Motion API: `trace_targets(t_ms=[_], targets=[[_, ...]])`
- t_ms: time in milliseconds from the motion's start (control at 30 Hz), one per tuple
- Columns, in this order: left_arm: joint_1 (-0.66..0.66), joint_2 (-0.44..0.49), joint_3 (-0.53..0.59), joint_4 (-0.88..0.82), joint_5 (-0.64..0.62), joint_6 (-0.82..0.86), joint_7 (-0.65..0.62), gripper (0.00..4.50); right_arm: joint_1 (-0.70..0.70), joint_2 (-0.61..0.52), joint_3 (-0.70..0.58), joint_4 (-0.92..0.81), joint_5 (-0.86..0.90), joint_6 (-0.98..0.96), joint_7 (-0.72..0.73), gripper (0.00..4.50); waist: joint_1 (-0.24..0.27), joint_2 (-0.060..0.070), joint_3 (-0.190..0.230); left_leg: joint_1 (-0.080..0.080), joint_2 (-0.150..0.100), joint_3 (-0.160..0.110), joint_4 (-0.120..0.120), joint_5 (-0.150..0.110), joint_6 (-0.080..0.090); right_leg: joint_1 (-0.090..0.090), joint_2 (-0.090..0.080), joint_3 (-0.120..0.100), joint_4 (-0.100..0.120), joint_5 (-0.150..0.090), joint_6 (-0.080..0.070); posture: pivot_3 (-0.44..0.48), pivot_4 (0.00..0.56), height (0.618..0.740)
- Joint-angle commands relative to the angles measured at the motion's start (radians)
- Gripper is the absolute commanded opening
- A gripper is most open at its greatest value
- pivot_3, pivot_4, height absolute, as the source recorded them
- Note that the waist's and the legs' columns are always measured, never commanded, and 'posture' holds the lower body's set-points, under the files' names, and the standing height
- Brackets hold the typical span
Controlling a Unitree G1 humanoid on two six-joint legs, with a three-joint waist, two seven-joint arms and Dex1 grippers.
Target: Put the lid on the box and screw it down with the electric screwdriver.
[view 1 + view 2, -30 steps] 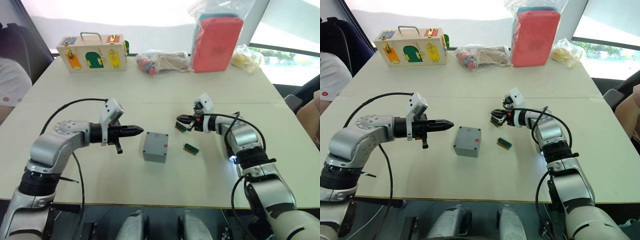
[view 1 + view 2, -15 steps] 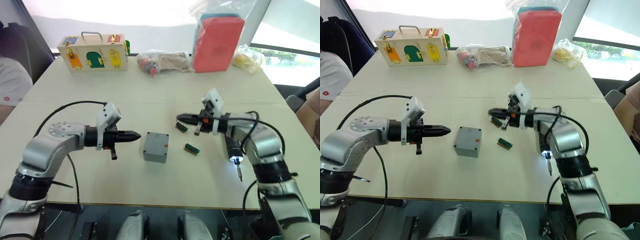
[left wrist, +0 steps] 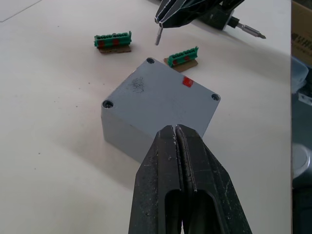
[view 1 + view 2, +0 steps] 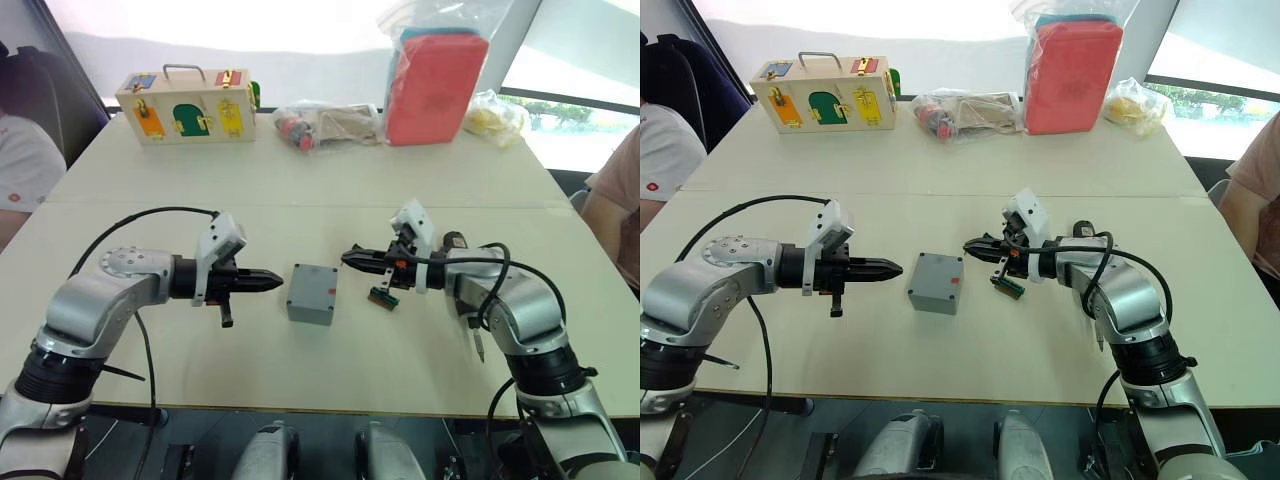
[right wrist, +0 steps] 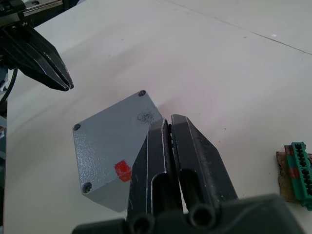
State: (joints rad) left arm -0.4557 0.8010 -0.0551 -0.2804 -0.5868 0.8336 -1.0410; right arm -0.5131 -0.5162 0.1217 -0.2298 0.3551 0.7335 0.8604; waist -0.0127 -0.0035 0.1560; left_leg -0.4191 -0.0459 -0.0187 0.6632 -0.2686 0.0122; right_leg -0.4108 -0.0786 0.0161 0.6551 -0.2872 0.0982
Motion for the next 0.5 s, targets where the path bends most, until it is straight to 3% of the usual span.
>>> trace_targets(t_ms=[33, 500], targets=[[-0.004, 0.001, 0.013, -0.023, -0.002, -0.014, 0.007, 0.0, -0.018, 0.009, 0.011, -0.005, 0.001, -0.026, -0.006, 0.02, 0.0, 0.0, 0.0, 0.0, 0.0, 0.0, 0.0, 0.0, 0.0, 0.0, 0.0, 0.0, 0.0, 0.0, 0.0, 0.0, 0.15, 0.738], [-0.002, -0.007, 0.016, -0.005, 0.008, -0.019, 0.026, 0.0, -0.041, 0.021, 0.046, 0.048, -0.014, -0.059, -0.014, 0.02, 0.0, 0.0, 0.0, 0.0, 0.0, 0.0, 0.0, 0.0, 0.0, 0.0, 0.0, 0.0, 0.0, 0.0, 0.0, 0.0, 0.15, 0.738]])
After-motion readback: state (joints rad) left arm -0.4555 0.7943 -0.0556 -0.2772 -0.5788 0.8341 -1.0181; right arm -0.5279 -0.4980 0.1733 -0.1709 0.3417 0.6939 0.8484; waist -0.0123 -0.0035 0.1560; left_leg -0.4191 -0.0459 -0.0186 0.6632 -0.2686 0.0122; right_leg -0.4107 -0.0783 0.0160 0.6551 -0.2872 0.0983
